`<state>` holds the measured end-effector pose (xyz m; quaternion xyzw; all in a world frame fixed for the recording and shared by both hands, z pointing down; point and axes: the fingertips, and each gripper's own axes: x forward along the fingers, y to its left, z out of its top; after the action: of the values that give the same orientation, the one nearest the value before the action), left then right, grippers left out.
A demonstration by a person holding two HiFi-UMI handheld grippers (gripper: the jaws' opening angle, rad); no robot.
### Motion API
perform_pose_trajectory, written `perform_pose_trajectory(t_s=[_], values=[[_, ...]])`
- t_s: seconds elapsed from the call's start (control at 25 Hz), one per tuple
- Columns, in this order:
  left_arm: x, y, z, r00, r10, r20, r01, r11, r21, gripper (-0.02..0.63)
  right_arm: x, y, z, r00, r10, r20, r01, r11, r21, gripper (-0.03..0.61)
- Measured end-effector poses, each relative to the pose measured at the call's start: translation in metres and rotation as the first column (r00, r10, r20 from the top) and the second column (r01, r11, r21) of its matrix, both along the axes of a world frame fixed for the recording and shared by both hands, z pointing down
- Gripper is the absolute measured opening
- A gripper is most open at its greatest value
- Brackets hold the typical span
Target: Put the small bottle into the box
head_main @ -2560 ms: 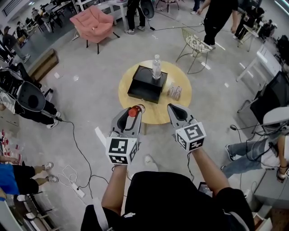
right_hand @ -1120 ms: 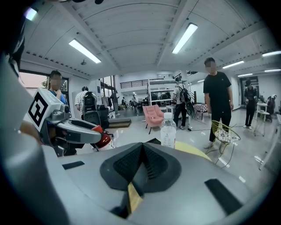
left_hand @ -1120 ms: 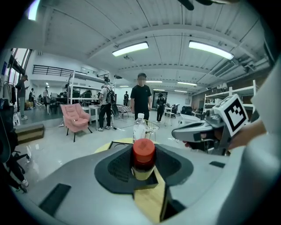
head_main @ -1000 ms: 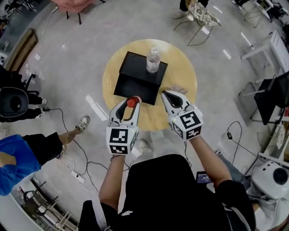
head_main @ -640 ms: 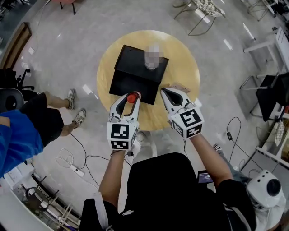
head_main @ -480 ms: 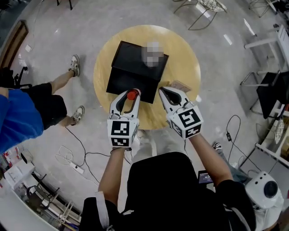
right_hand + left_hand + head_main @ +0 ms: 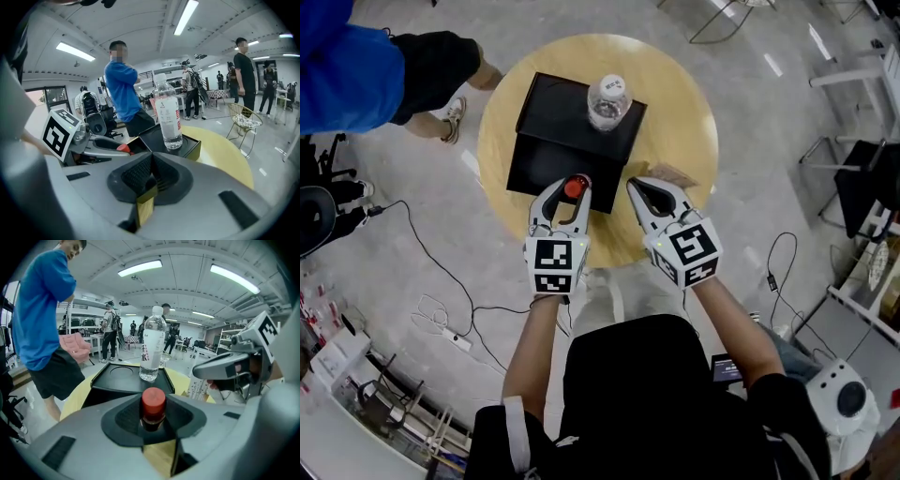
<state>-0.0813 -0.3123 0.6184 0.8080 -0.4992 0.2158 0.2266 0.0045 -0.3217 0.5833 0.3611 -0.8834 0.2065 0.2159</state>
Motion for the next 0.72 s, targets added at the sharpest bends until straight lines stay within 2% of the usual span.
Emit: perform_pose_trajectory(t_s=[0.72], values=[[0.013, 0.001, 0.039, 0.999, 0.020, 0.050, -0.018, 0.999, -0.031, 0.150, 0.007, 0.008, 0.029, 1.000, -0.006, -0.004, 0.006, 0.998, -0.059, 0.000]])
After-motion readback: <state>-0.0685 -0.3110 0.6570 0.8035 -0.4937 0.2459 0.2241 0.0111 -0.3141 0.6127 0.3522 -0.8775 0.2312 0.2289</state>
